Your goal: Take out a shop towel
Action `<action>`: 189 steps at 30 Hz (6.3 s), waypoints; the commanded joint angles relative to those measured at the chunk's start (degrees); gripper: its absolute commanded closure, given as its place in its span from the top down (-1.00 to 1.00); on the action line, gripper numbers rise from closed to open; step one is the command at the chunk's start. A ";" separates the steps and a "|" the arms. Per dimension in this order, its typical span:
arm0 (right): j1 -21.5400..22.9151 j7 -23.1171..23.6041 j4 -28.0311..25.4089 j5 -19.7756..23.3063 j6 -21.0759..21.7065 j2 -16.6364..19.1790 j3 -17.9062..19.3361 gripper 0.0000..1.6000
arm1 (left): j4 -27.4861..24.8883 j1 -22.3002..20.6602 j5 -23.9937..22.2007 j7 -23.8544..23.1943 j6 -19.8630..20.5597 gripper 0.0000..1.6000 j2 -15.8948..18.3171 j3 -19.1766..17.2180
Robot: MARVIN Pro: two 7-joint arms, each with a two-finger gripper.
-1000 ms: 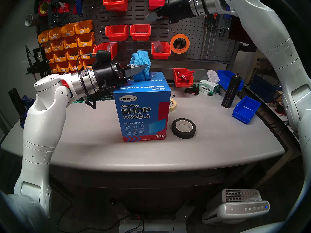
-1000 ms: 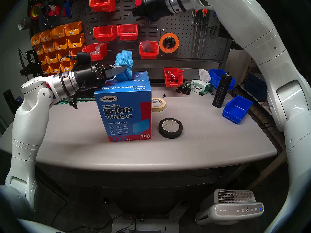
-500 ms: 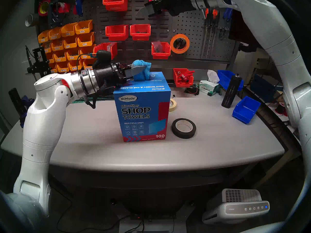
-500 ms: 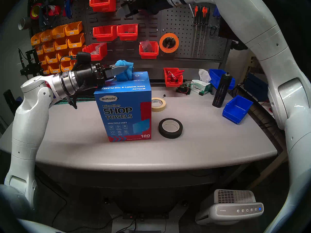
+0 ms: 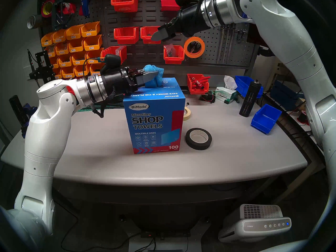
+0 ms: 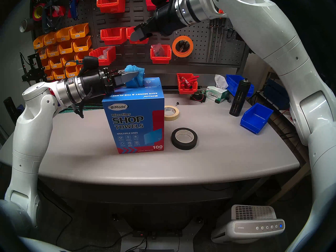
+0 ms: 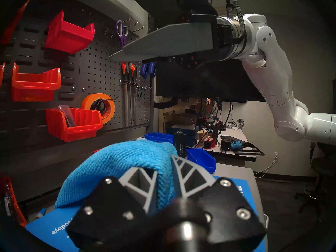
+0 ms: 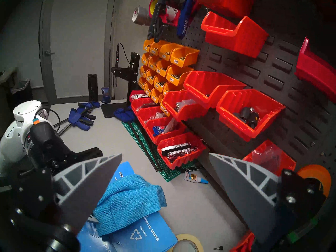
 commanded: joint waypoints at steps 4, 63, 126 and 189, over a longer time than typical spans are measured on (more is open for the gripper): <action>0.93 0.00 -0.54 0.10 -0.56 0.82 1.37 1.00 | -0.68 -0.91 -0.06 0.85 -1.93 1.00 -1.65 -0.57; 11.62 12.46 6.78 0.86 -0.06 3.60 -10.97 1.00 | 0.73 -0.85 8.20 -5.19 -17.52 -1.00 -2.53 -0.47; 18.77 21.92 13.13 -9.83 -1.96 0.06 -20.78 1.00 | 5.07 -2.73 7.29 -8.43 -19.26 -1.00 -5.77 -4.12; 5.22 9.67 8.39 -1.63 -12.91 0.27 -16.57 1.00 | 4.33 -3.17 6.06 -8.58 -14.51 -1.00 -7.87 -4.50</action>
